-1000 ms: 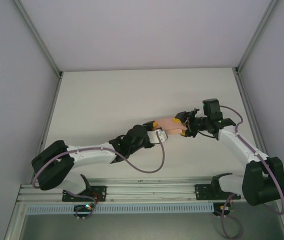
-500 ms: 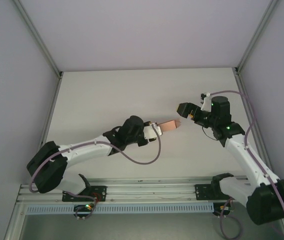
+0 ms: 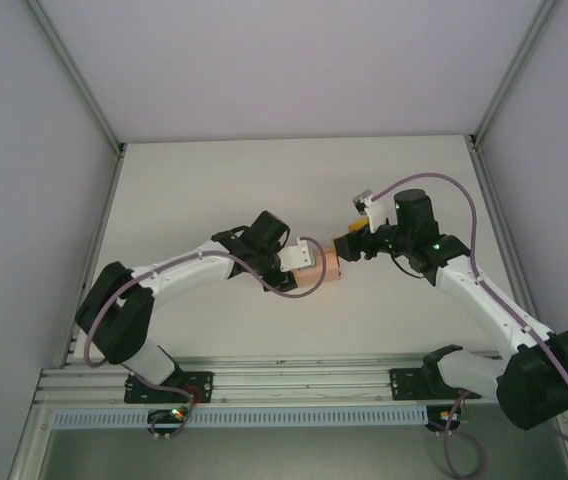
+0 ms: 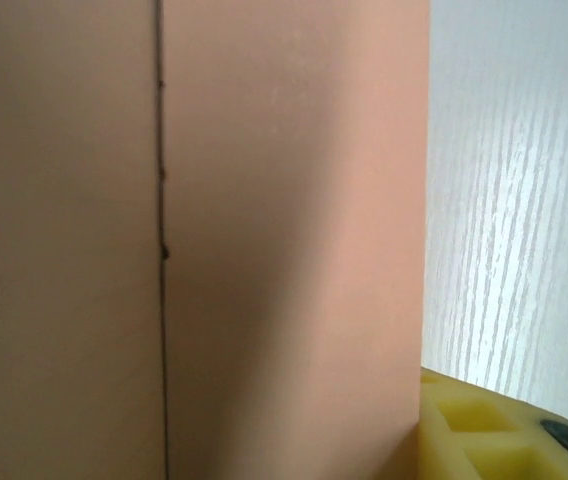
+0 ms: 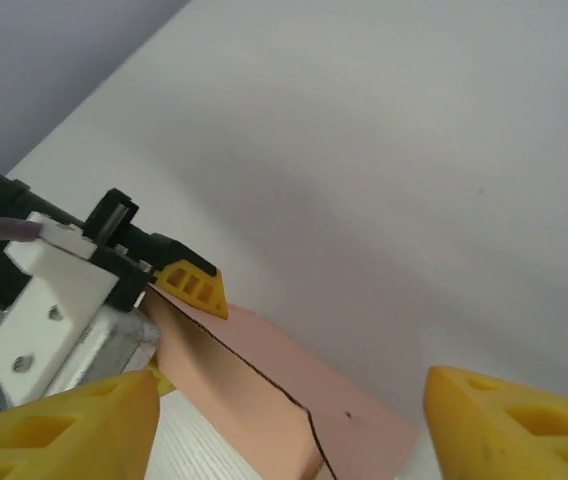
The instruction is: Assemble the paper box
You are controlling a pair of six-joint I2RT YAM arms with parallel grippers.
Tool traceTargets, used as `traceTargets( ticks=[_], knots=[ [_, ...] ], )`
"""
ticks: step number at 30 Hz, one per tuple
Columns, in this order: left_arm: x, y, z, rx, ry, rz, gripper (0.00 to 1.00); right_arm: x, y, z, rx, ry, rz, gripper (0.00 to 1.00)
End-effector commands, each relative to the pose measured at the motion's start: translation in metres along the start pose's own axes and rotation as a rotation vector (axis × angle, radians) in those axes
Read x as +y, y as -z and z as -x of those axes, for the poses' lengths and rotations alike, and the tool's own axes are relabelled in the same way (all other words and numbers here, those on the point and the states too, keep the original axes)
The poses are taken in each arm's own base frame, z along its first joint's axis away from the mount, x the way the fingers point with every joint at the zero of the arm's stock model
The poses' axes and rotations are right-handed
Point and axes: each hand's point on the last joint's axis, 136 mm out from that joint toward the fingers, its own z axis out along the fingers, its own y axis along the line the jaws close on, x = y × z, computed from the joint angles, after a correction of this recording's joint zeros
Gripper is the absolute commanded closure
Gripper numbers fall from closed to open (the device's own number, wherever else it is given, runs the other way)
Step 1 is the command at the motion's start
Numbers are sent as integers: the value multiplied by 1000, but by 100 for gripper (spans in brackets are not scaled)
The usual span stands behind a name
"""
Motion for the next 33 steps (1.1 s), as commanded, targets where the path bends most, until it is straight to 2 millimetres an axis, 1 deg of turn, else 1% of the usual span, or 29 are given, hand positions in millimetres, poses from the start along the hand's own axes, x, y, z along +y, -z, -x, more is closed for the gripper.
traceTargets(
  ticks=[1, 2, 6, 8, 12, 13, 14, 19, 20, 21, 24, 27, 32, 33],
  knots=[
    [-13, -4, -18, 107, 7, -85, 57, -8, -5, -18, 108, 56, -54, 35],
    [-12, -6, -19, 119, 10, -88, 57, -8, -7, -23, 137, 54, -56, 37],
    [-12, -9, -19, 148, 12, -99, 56, -9, -9, -40, 225, 73, -77, 43],
    [-11, -9, -18, 150, 5, -98, 56, -15, -10, -41, 243, 76, -117, 49],
    [-12, -8, -17, 154, -8, -92, 55, -26, -11, -44, 276, 80, -172, 50],
    [-12, -9, -17, 156, -13, -91, 54, -27, -11, -44, 280, 75, -174, 54],
    [-12, -9, -17, 158, -16, -87, 54, -26, -13, -45, 283, 72, -168, 57],
    [-9, -11, -17, 166, -18, -75, 54, -22, -18, -46, 297, 66, -138, 59],
    [-9, -11, -16, 165, -19, -74, 54, -22, -18, -46, 298, 62, -138, 65],
    [-9, -11, -16, 165, -20, -75, 54, -22, -18, -49, 313, 51, -136, 68],
    [-8, -11, -15, 164, -22, -73, 54, -19, -16, -53, 341, 35, -129, 69],
    [-8, -12, -15, 165, -22, -73, 53, -16, -16, -59, 355, 31, -121, 67],
    [-8, -14, -15, 166, -24, -78, 54, -17, -19, -64, 374, 35, -116, 67],
    [-8, -14, -15, 168, -24, -80, 54, -18, -19, -63, 372, 35, -116, 69]
  ],
)
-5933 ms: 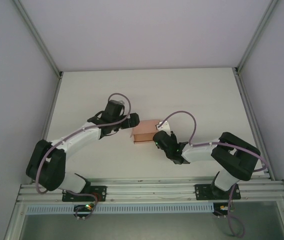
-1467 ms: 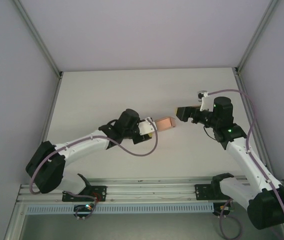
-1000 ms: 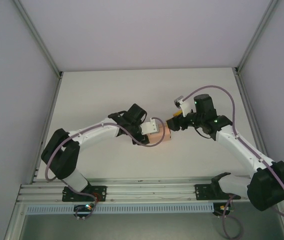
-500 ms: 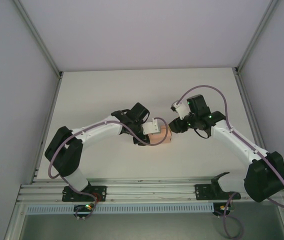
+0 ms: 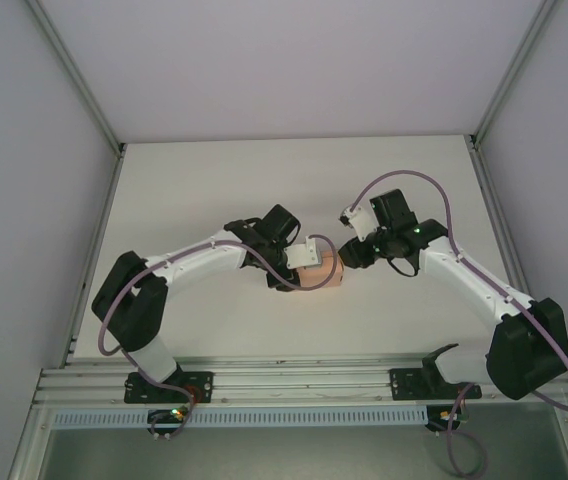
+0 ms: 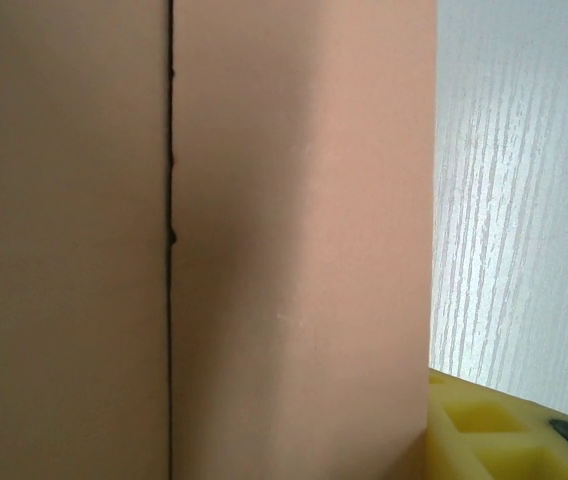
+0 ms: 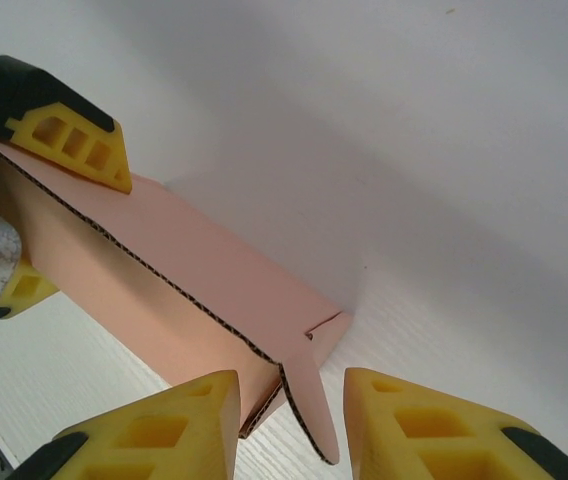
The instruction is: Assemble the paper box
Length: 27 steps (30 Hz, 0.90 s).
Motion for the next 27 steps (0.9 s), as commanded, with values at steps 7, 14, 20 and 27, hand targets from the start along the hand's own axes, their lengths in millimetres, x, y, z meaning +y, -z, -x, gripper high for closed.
traceTargets(
  ticks=[7, 14, 20, 27],
  knots=[
    [-6, -8, -14, 70, -9, -34, 54, 3, -4, -1, 25, -27, 10, 85],
    [-1, -10, -9, 51, 7, -14, 53, 18, -9, 2, -23, -204, 11, 98],
    [-1, -11, -10, 59, 11, -10, 52, 28, -17, -1, -119, -310, -28, 100],
    [-1, -10, -7, 50, 7, -10, 52, 21, -21, -16, -106, -320, -70, 100]
  ],
)
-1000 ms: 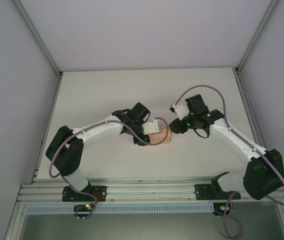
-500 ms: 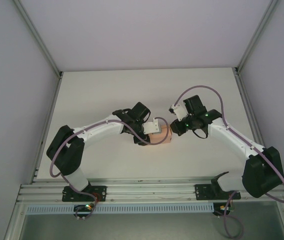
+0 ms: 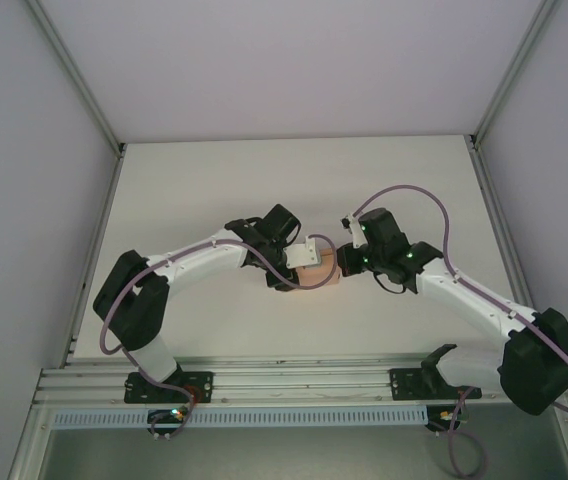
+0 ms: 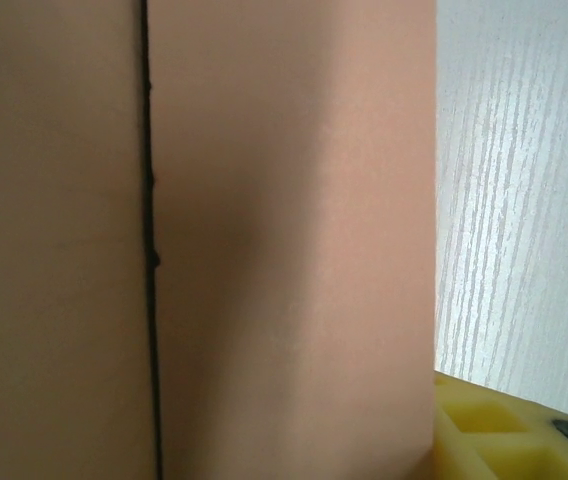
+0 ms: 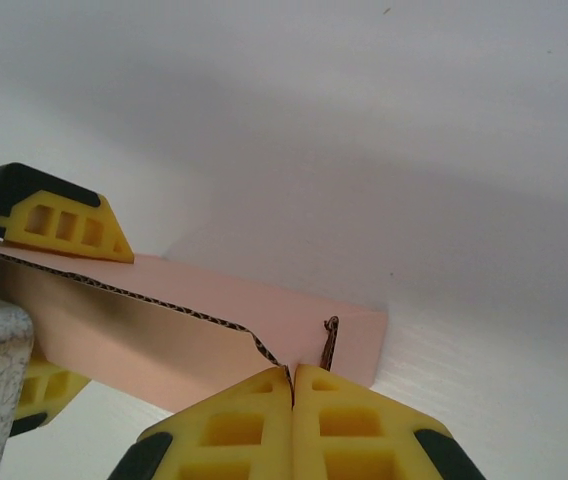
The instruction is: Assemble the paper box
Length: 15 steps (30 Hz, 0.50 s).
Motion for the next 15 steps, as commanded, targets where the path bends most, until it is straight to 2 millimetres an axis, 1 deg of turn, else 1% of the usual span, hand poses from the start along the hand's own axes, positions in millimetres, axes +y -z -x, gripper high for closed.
traceTargets(
  ticks=[1, 5, 7, 9, 11, 15],
  knots=[
    [-4, -10, -3, 24, 7, -24, 51, -1, -7, -22, 45, 8, -1, 100],
    [-3, -9, -3, 23, 7, -18, 50, -16, -13, -36, 48, 69, -57, 100],
    [-2, -8, -2, 22, 6, -14, 49, -21, -14, -37, 38, 75, -80, 100],
    [-1, -7, -2, 23, 7, -9, 48, -23, -14, -38, 39, 71, -87, 100],
    [-1, -5, 1, 14, 11, -3, 46, -20, -13, -35, 31, 74, -77, 100],
    [1, 4, 8, -12, 22, 13, 33, -18, -10, -32, 20, 84, -86, 100]
  ],
)
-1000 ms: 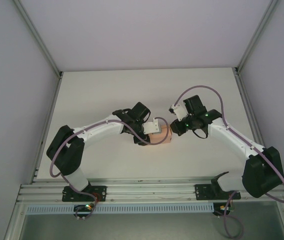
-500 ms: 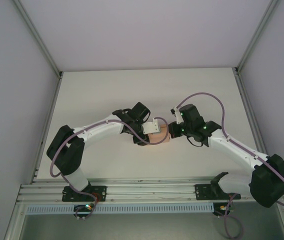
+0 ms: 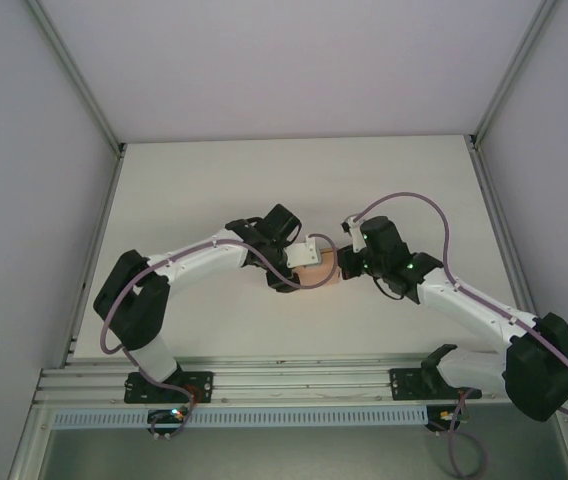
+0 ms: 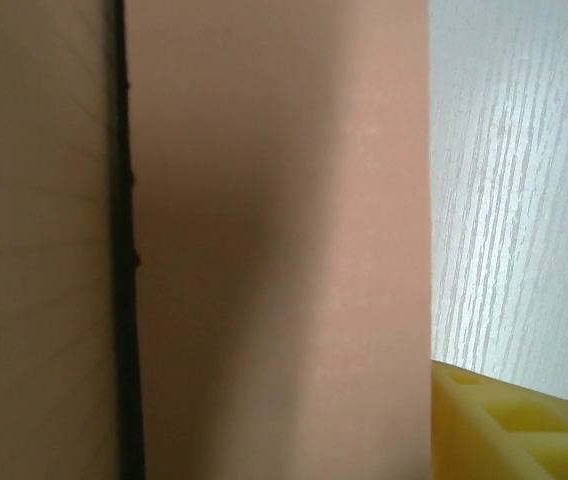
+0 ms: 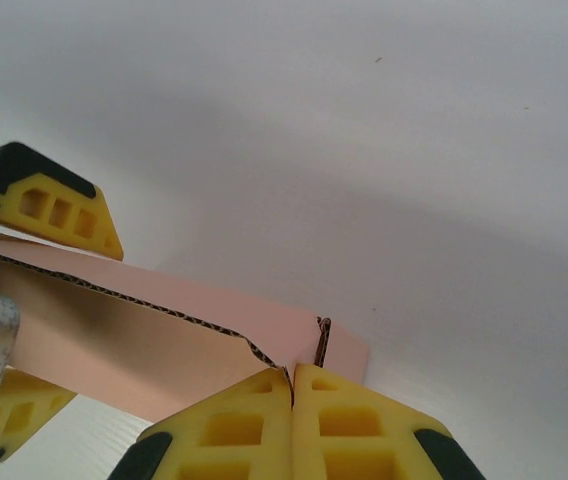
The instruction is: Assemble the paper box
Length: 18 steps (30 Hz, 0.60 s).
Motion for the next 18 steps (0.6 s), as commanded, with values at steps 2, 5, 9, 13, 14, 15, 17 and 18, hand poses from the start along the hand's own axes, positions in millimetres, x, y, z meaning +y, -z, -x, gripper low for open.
traceTargets(
  ticks=[2, 5, 9, 13, 14, 15, 17, 18],
  knots=[
    [-3, 10, 12, -31, 11, 12, 22, -10, -2, -35, 111, 17, -59, 100],
    [-1, 20, 19, -62, 11, 61, 0, -11, -2, -36, 114, 24, -78, 100],
    [5, 38, 28, -123, 49, 160, 0, -12, -3, -39, 124, 33, -110, 100],
    [17, 66, 32, -197, 200, 280, 0, -10, -2, -37, 115, 40, -131, 100],
    [20, 73, 29, -207, 249, 315, 0, -9, -1, -36, 110, 41, -134, 100],
    [24, 79, 25, -214, 302, 351, 0, -8, -1, -35, 106, 39, -137, 100],
    [27, 89, 11, -219, 422, 406, 0, -7, 0, -34, 103, 32, -137, 100],
    [27, 92, 5, -217, 470, 416, 0, -7, 0, -35, 105, 29, -141, 100]
  ],
)
